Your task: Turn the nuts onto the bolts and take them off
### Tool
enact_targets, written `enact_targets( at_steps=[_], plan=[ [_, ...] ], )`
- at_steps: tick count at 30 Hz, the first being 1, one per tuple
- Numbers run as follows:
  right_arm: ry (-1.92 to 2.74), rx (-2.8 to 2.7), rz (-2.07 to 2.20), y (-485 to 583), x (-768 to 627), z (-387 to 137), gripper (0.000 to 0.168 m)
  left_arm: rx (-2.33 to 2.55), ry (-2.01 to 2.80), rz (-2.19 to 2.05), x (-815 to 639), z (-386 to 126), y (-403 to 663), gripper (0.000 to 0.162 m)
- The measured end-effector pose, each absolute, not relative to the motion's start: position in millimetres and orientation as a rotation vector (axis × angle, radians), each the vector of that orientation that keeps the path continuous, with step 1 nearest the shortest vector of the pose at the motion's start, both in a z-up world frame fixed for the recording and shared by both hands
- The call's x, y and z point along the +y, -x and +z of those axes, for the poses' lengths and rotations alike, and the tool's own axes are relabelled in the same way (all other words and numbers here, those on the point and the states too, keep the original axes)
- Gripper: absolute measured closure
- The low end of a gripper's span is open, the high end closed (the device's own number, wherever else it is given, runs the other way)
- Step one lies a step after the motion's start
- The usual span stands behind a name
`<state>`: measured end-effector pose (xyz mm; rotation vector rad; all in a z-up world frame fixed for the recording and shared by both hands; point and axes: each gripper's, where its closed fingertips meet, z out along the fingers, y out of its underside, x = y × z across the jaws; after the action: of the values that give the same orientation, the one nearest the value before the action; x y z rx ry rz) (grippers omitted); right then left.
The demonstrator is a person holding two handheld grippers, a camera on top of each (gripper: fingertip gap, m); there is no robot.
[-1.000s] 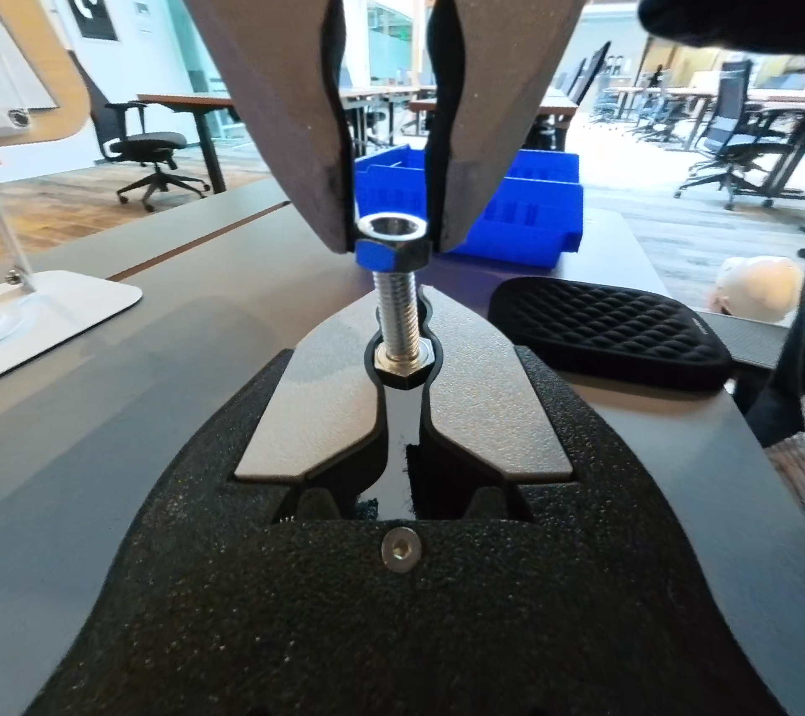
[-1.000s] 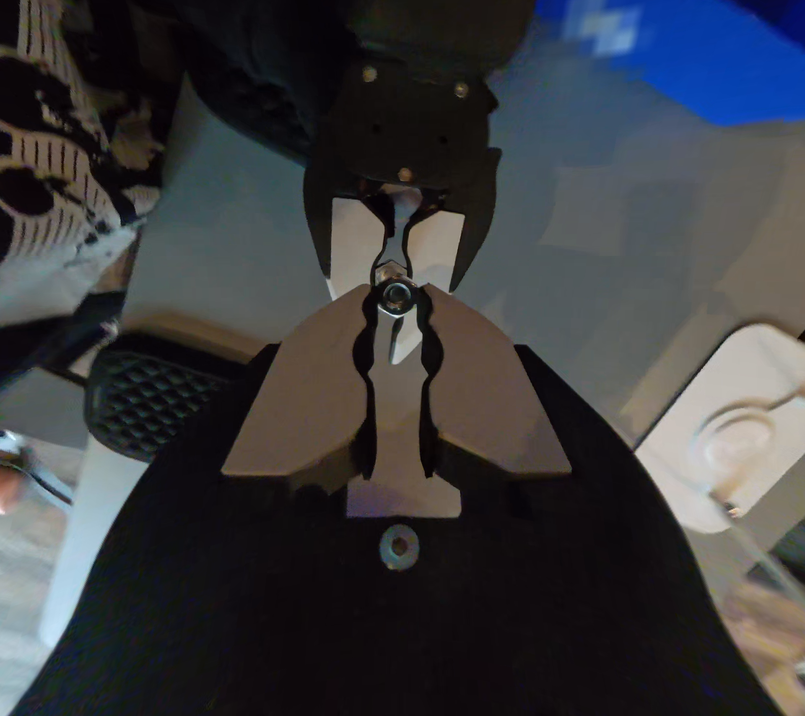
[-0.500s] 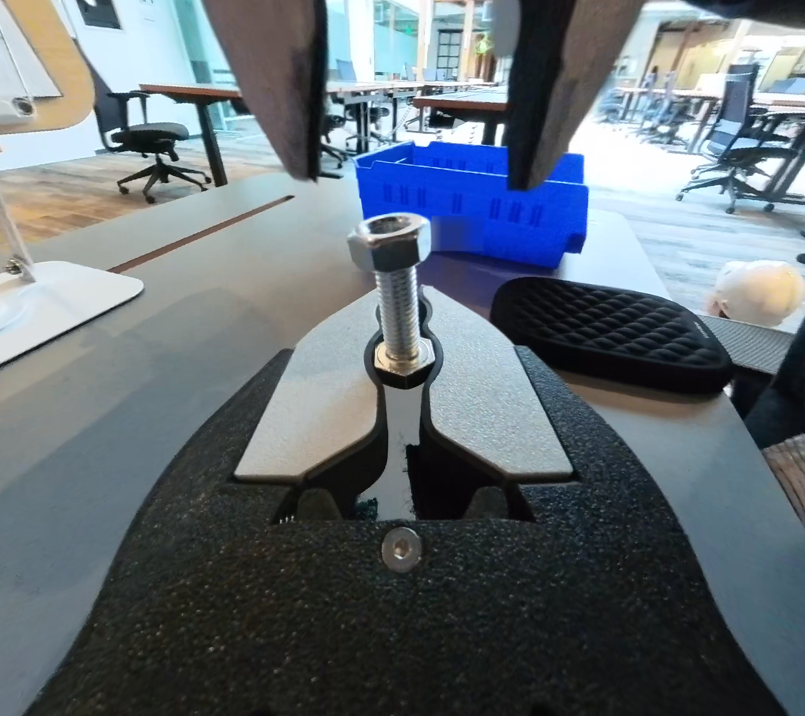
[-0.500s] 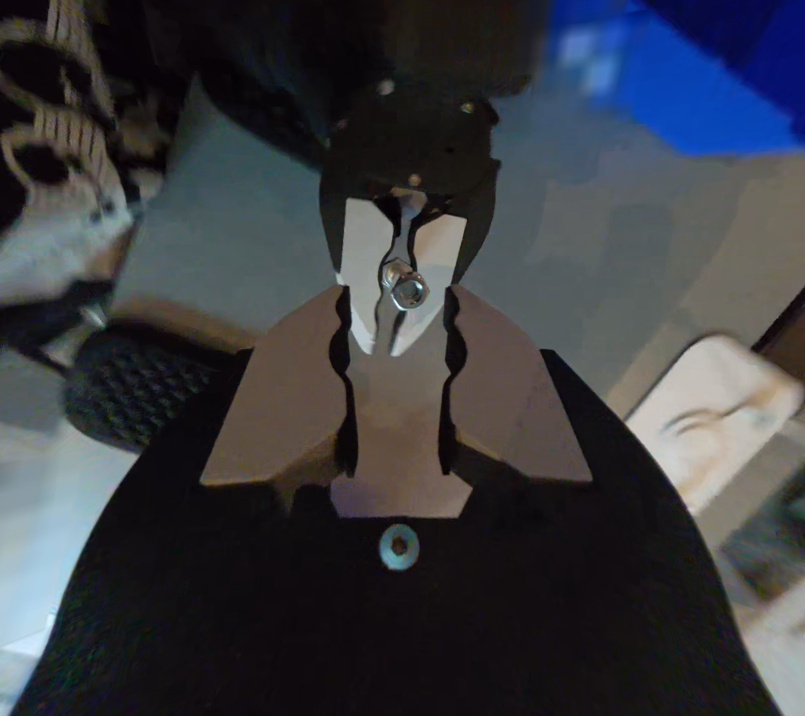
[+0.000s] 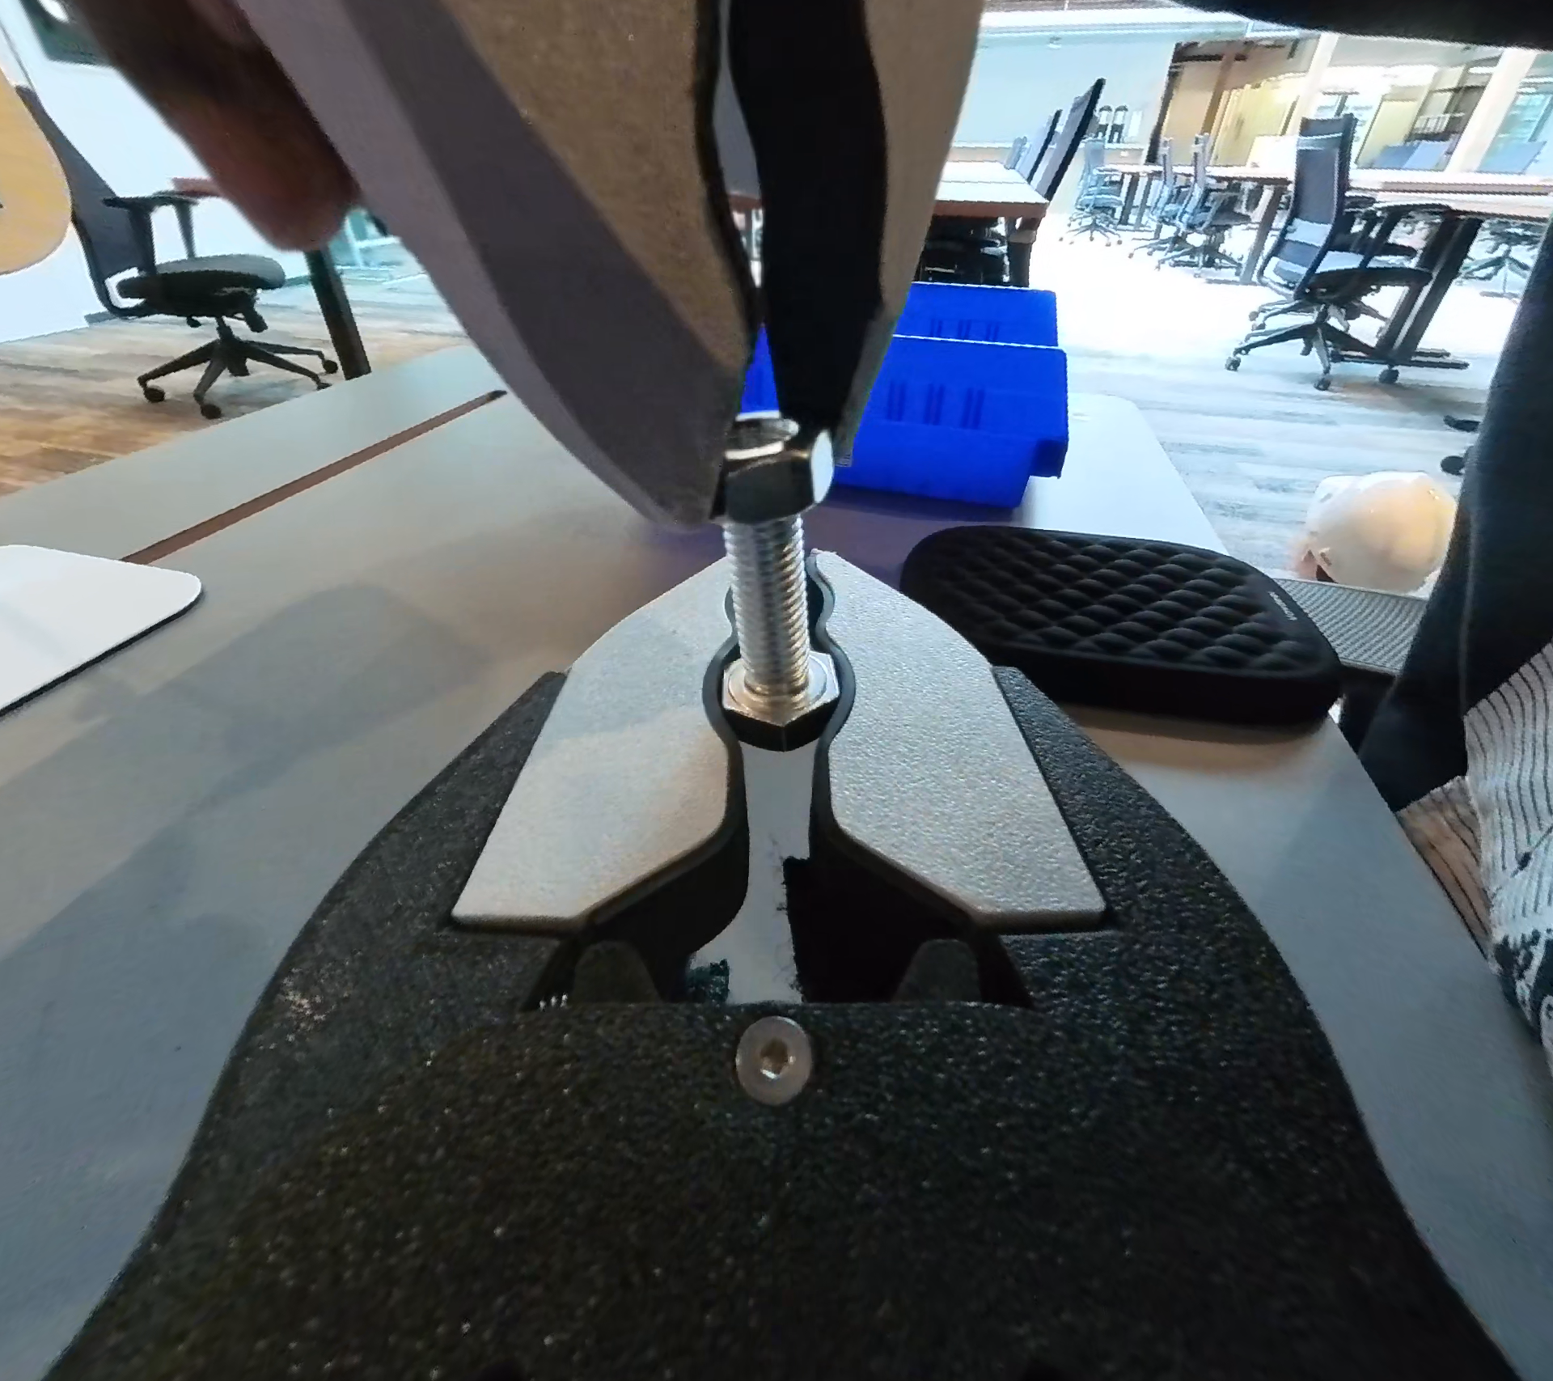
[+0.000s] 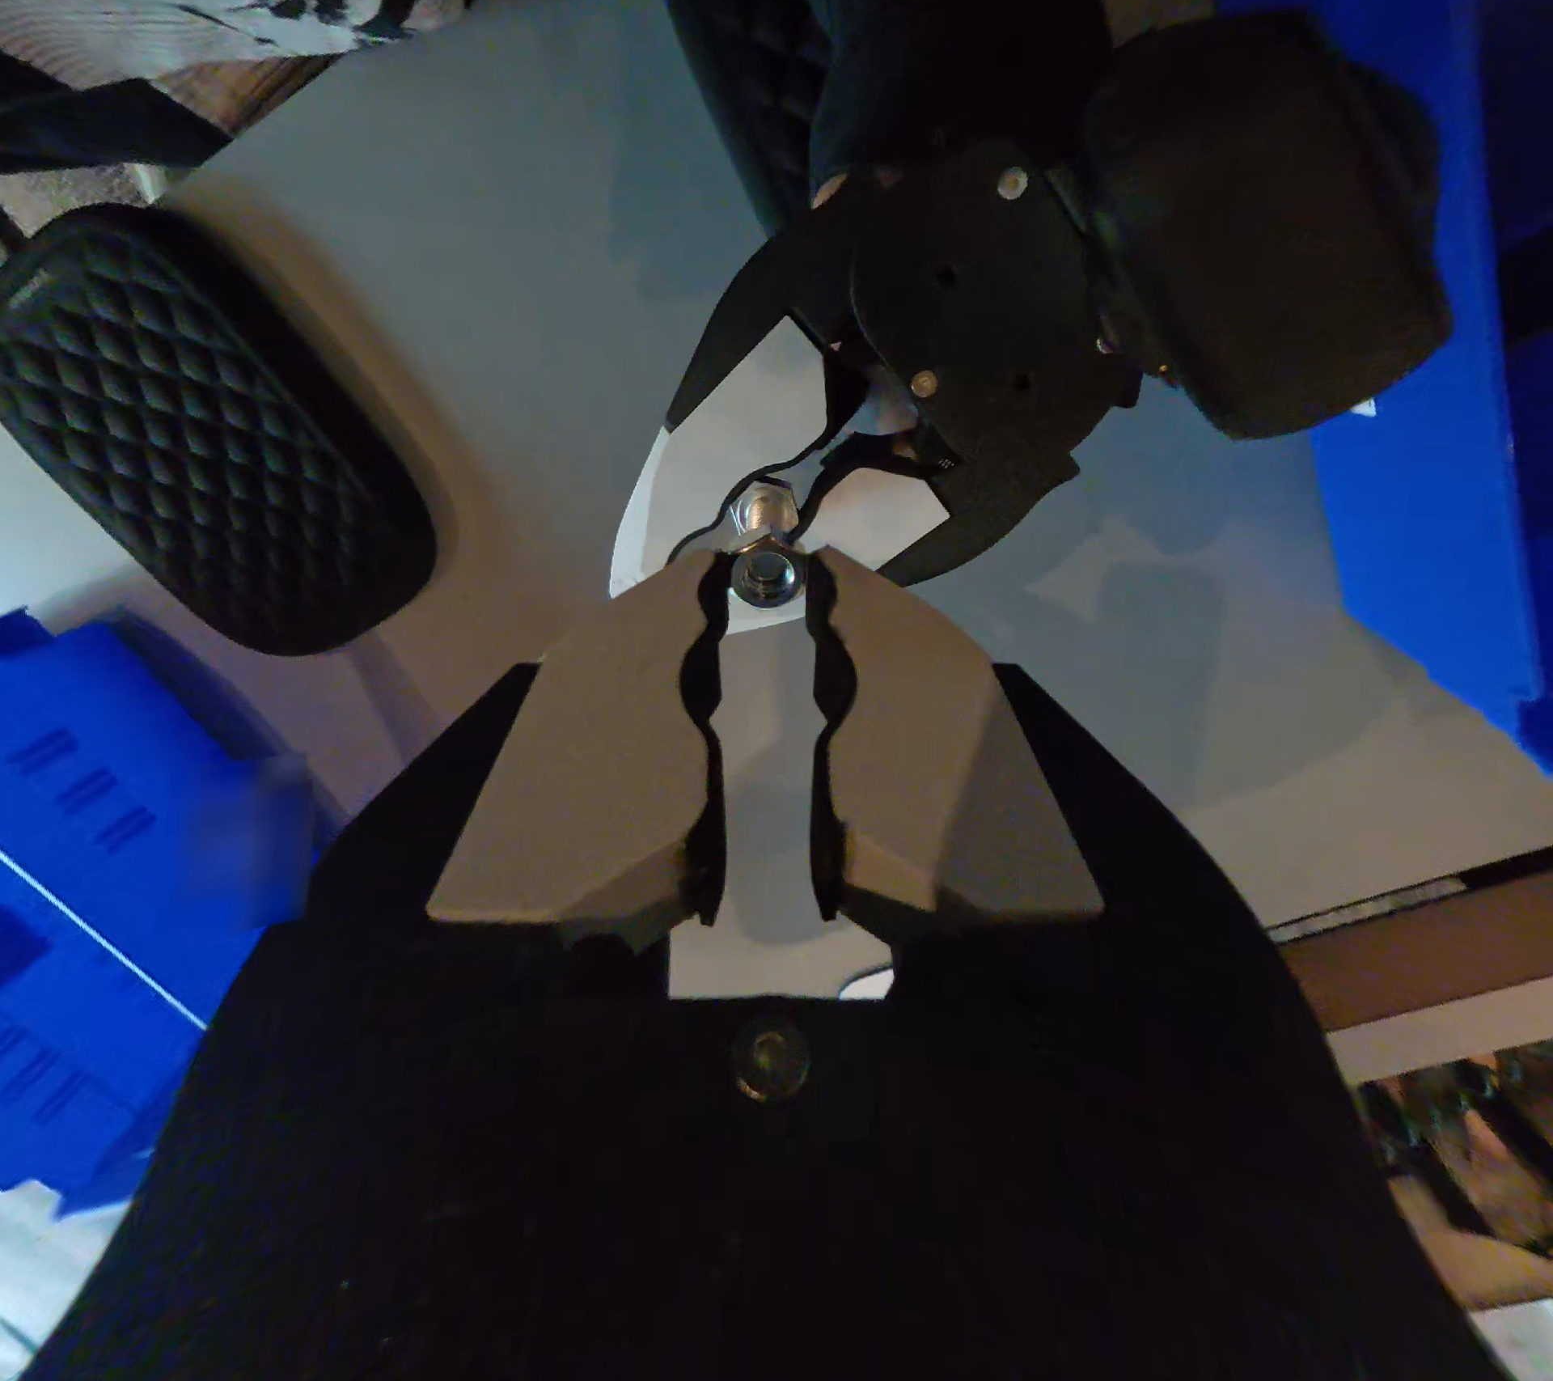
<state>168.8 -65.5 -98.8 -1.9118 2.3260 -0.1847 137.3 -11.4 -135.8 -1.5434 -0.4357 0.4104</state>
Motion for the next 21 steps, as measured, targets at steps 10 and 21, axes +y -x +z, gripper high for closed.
enact_targets(
  at_steps=[10,21],
  plan=[
    [1.132,2.949,-0.195,-160,-69,-103,0.151,-0.524,1.552,0.455,-17,-140,-128,0.151],
    [1.271,2.782,-0.243,-169,-69,-88,0.126,-0.488,1.523,0.433,-18,-135,-132,0.151]
  ],
)
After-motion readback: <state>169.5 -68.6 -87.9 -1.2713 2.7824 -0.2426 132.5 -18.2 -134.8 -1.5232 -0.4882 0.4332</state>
